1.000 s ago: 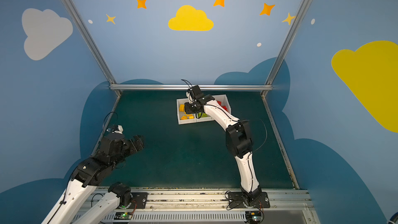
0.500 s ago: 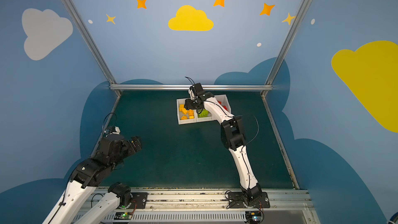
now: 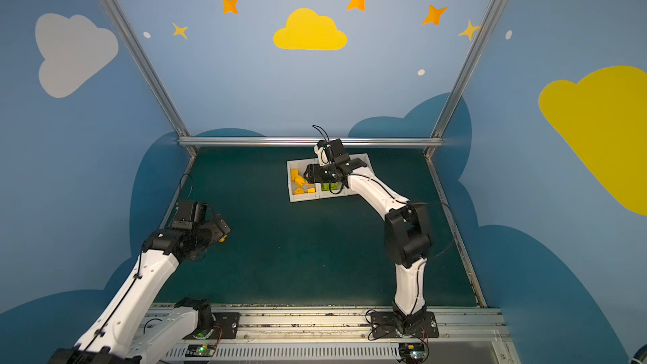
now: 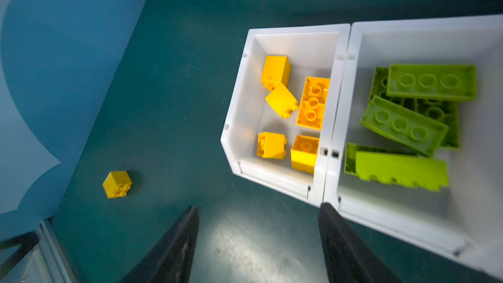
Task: Sort the legos into containers by color
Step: Pick up the lego from the middle-left of the table.
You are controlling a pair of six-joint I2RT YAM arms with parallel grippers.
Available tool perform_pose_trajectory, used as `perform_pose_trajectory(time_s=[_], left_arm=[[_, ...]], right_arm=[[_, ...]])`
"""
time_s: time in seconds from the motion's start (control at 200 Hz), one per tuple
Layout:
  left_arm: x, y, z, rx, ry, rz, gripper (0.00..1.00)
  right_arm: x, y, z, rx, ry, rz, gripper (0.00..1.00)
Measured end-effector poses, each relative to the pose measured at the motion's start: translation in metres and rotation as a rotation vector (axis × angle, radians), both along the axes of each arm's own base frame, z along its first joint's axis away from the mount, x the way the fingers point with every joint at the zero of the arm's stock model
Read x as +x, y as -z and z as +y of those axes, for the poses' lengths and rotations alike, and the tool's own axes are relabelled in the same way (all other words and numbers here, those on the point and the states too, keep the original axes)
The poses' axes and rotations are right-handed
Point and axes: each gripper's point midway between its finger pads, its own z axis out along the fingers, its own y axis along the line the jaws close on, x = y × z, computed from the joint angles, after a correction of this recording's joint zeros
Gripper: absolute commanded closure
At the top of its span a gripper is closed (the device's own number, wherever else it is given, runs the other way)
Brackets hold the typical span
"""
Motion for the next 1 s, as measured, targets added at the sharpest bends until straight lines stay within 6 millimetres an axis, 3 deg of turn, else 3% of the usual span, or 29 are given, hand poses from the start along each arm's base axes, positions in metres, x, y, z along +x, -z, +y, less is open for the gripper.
perform_pose_trajectory(time_s=[0.135,0.385,0.551,0.836,1.001], left_arm=[[0.010,0.024,0.007,-0.051,-0.063,0.072,0.05],[0.026,0.054,0.016,-0.102,-0.161,0.162,0.18],[0.044,0.056,0.021,-0.106,-0.204,0.163,0.23],[0.055,0.068,0.031,-0.080,-0.246,0.193,0.24],[0.054,0.082,0.034,-0.068,-0.258,0.234,0.35]], right_arm=[[-0.039,-0.003,-0.022,0.058,0.032,-0.013,0.32],[-0.113,0.061,-0.046,0.017,0.015,0.102,0.32],[-0.158,0.069,-0.055,0.021,-0.019,0.115,0.32],[-0.176,0.069,-0.067,0.033,-0.021,0.102,0.32],[-0.178,0.070,-0.069,0.032,-0.021,0.103,0.31]])
